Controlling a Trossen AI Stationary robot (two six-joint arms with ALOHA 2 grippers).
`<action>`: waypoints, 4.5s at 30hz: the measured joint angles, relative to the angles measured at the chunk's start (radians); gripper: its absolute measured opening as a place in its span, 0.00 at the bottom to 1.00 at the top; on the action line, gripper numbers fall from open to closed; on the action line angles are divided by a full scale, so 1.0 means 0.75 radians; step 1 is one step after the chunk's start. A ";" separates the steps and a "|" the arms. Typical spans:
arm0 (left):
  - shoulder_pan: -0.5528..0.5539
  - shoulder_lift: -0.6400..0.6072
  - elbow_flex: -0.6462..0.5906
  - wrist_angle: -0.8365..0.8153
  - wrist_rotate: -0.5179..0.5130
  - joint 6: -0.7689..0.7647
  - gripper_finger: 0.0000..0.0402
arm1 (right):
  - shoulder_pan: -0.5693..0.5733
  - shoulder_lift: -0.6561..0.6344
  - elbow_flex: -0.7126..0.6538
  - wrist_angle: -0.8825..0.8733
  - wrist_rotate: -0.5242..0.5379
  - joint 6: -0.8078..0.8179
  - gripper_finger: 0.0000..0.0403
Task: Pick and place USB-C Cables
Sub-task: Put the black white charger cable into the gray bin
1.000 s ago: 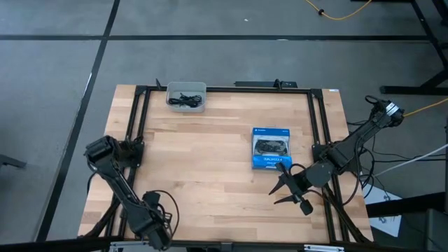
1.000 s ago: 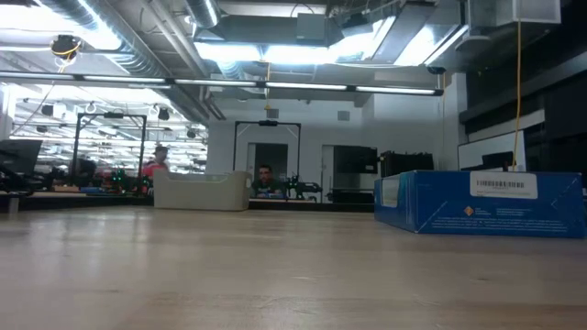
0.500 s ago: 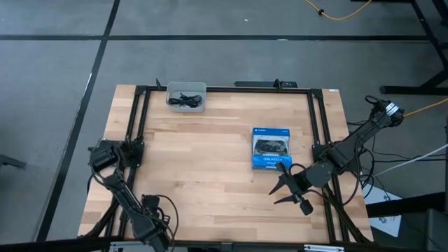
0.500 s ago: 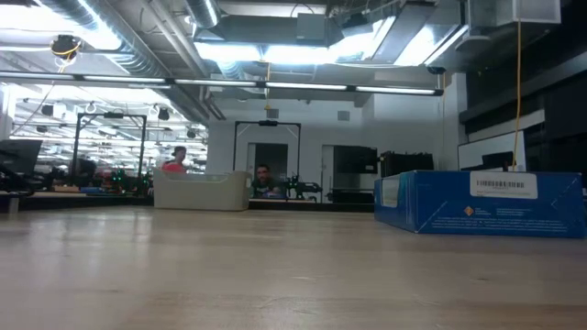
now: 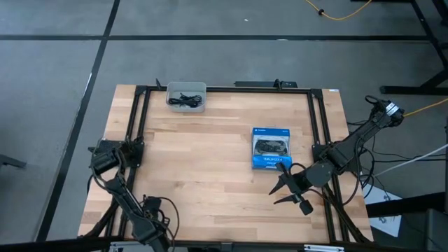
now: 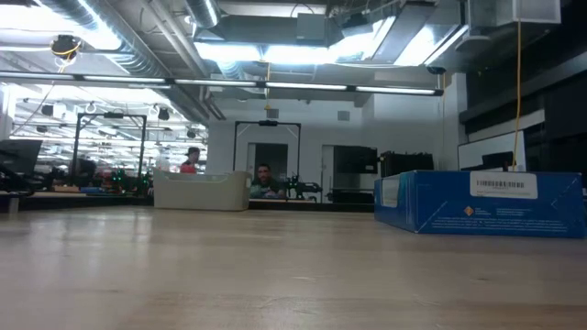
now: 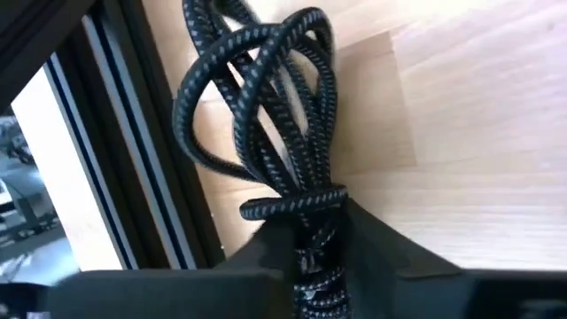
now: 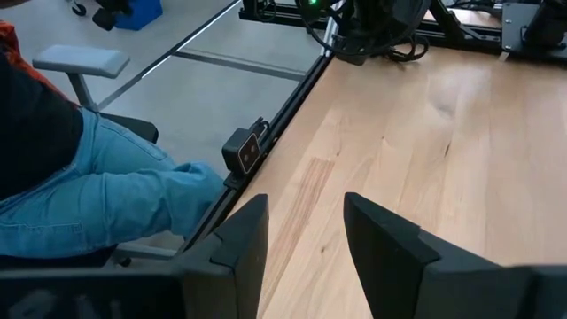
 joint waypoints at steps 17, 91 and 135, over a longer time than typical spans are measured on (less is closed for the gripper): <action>0.194 -0.059 0.289 -0.523 -0.515 0.549 0.08 | 0.000 0.000 0.000 -0.001 0.000 0.036 0.38; 2.149 -0.638 -0.109 0.478 -1.059 3.583 0.07 | 0.001 0.008 0.001 -0.070 0.070 0.137 0.38; 2.177 -0.418 -0.109 0.689 -0.975 4.166 0.15 | 0.000 0.008 0.001 -0.070 0.071 0.137 0.38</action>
